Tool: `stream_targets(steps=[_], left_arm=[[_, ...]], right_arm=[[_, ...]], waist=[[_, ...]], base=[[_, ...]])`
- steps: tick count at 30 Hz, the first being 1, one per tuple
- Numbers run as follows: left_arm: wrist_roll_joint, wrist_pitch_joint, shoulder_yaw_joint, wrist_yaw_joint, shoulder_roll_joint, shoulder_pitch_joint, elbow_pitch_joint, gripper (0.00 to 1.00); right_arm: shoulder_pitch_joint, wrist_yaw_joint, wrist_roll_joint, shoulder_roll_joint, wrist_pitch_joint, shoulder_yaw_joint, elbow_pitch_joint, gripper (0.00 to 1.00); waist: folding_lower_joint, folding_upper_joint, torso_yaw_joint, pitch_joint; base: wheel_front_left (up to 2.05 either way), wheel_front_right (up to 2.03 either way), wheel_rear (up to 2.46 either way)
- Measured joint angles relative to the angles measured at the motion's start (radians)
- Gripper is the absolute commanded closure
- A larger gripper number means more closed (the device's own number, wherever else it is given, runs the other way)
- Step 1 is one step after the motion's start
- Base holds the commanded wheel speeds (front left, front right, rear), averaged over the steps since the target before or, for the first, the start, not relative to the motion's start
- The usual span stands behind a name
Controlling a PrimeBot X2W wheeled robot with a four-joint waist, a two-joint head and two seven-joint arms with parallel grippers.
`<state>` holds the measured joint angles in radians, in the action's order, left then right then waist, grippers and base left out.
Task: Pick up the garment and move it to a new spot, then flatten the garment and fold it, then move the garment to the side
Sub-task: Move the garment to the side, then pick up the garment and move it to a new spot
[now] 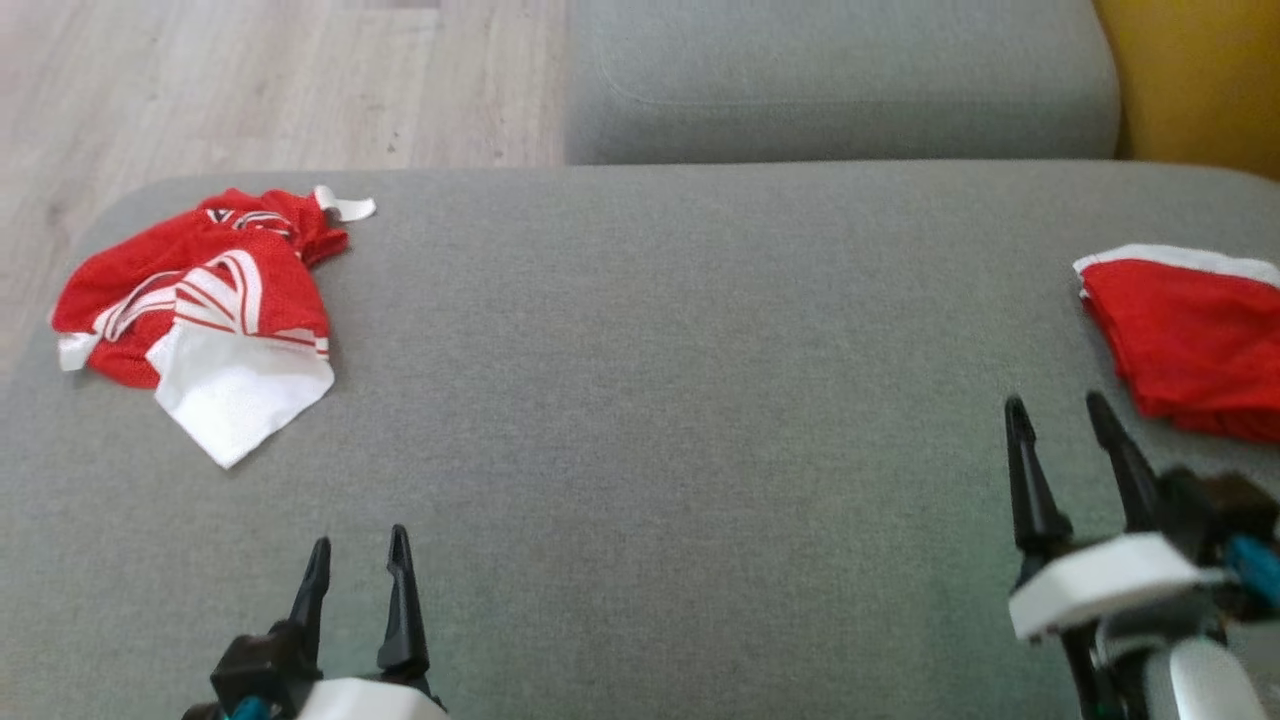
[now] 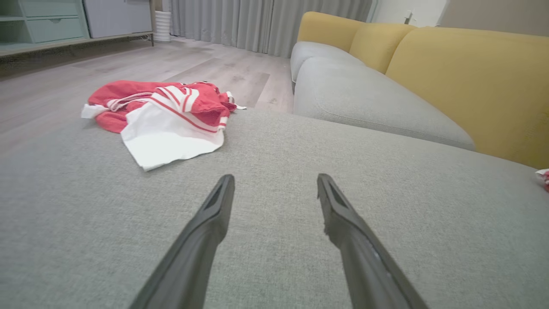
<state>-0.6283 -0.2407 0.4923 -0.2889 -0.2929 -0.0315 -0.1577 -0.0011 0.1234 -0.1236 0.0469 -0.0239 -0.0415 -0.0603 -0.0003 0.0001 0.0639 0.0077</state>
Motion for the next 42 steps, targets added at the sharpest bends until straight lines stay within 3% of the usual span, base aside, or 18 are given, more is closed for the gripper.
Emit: stream_targets(steps=[8, 29, 42], left_arm=[[0.0, -0.007, -0.004, 0.008, 0.002, -0.016, 0.0, 0.0], [0.003, -0.007, 0.0, 0.016, 0.009, -0.015, -0.006, 0.0], [0.013, -0.006, 0.011, 0.011, 0.004, -0.01, -0.004, 0.0]], right_arm=[[0.12, 0.0, -0.014, -0.002, 0.051, 0.009, 0.061, 0.0], [0.153, 0.0, -0.023, -0.002, 0.05, 0.059, 0.059, 0.0], [0.159, 0.0, -0.016, -0.002, 0.05, 0.038, 0.052, 0.0]], waist=[[0.0003, 0.0, 0.004, -0.018], [0.0003, 0.0, 0.01, -0.026], [0.0003, 0.0, 0.152, -0.025]], base=[[0.0, 0.0, 0.0], [0.0, 0.0, 0.0], [0.0, 0.0, 0.0]])
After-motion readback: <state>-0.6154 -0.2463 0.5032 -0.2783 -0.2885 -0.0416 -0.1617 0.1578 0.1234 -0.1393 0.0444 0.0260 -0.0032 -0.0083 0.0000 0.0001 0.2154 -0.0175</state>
